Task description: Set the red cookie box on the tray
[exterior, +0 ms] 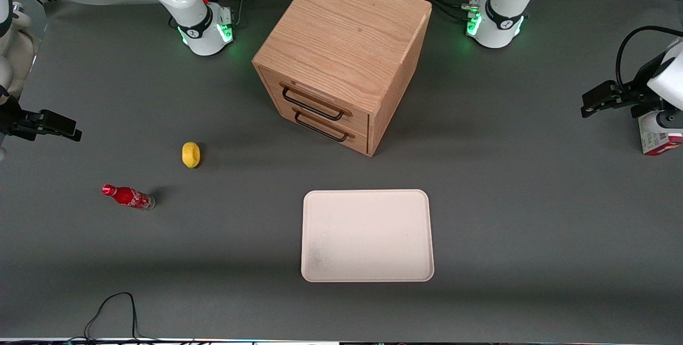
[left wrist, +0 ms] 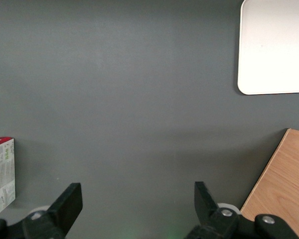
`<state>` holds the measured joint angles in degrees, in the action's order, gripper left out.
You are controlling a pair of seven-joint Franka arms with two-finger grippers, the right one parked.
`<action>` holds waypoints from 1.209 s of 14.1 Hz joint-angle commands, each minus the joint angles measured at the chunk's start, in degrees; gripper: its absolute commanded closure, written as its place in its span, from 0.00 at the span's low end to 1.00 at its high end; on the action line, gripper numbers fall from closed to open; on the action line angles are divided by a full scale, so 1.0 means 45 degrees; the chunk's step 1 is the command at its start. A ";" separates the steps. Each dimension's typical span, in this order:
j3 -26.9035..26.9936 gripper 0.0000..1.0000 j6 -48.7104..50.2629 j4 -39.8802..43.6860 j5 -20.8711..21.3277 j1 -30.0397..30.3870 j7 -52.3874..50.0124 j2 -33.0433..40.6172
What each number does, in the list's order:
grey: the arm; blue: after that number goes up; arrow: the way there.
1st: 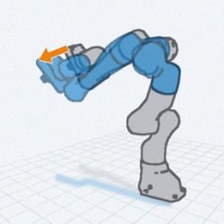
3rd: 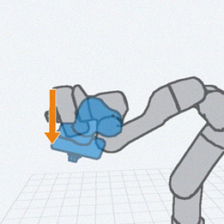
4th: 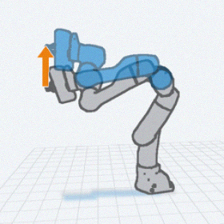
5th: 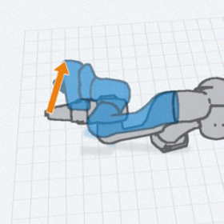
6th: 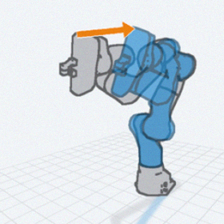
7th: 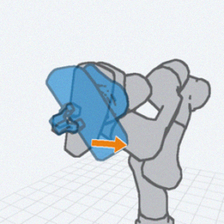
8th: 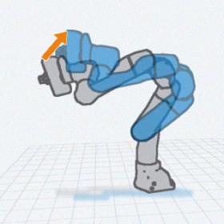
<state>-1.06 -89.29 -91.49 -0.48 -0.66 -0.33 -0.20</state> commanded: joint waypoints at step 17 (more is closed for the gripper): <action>0.0138 0.00 -0.0020 -0.0976 0.0751 0.3031 0.2901 0.0884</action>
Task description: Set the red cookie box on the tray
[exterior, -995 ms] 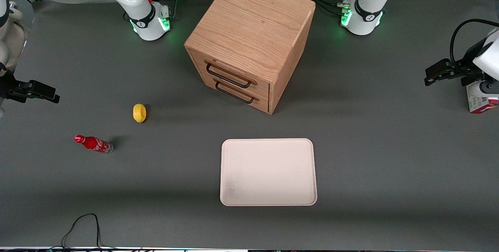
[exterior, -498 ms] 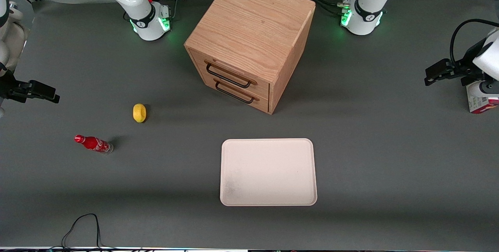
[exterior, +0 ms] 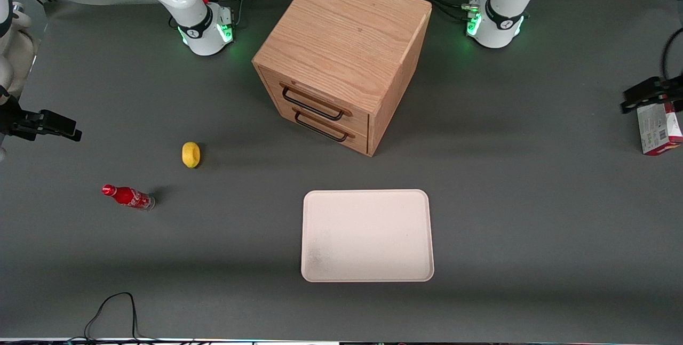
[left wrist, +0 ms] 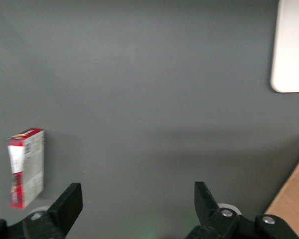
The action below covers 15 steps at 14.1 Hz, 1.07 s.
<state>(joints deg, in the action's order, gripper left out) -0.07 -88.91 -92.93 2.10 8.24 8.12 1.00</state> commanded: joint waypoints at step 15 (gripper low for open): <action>-0.0082 0.00 -0.2820 -0.1575 -0.0154 0.8404 0.8001 -0.1002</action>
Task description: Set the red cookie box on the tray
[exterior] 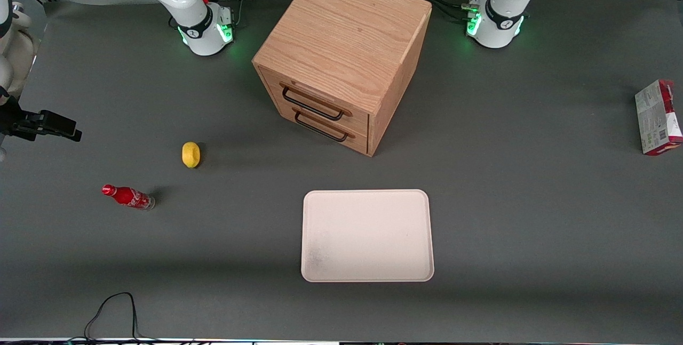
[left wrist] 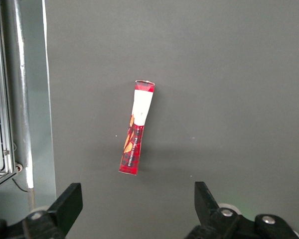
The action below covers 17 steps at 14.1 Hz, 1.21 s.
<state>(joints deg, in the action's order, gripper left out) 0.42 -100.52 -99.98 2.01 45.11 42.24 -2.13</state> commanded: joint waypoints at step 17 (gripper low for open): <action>-0.0229 0.00 -0.7036 -0.3467 -0.1188 0.0092 0.0048 -0.3178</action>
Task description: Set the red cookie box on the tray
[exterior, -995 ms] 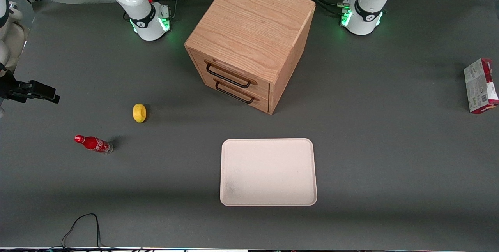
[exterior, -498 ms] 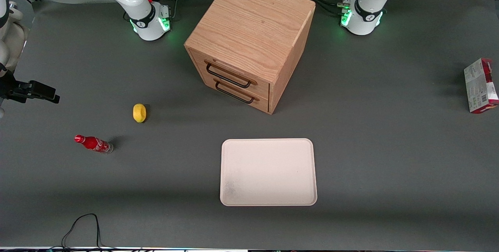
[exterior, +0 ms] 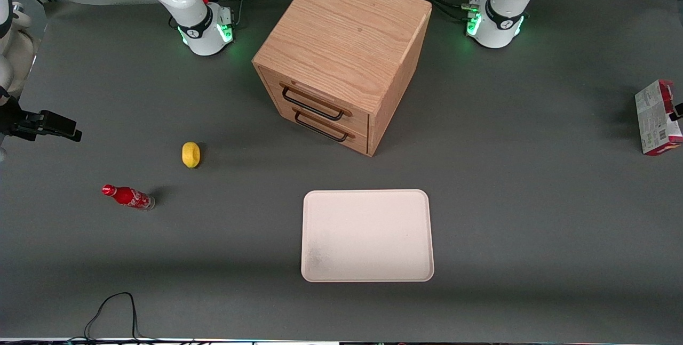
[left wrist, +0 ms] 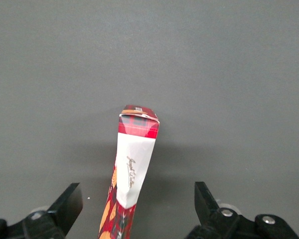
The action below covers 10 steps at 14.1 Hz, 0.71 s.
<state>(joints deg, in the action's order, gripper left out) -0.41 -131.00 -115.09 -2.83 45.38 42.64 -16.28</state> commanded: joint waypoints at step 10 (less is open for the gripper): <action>-0.0027 0.00 -0.1296 -0.0790 -0.0073 0.0480 0.2532 -0.0406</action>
<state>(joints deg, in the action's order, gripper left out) -0.28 -134.29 -116.20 -2.83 46.59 49.71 -19.16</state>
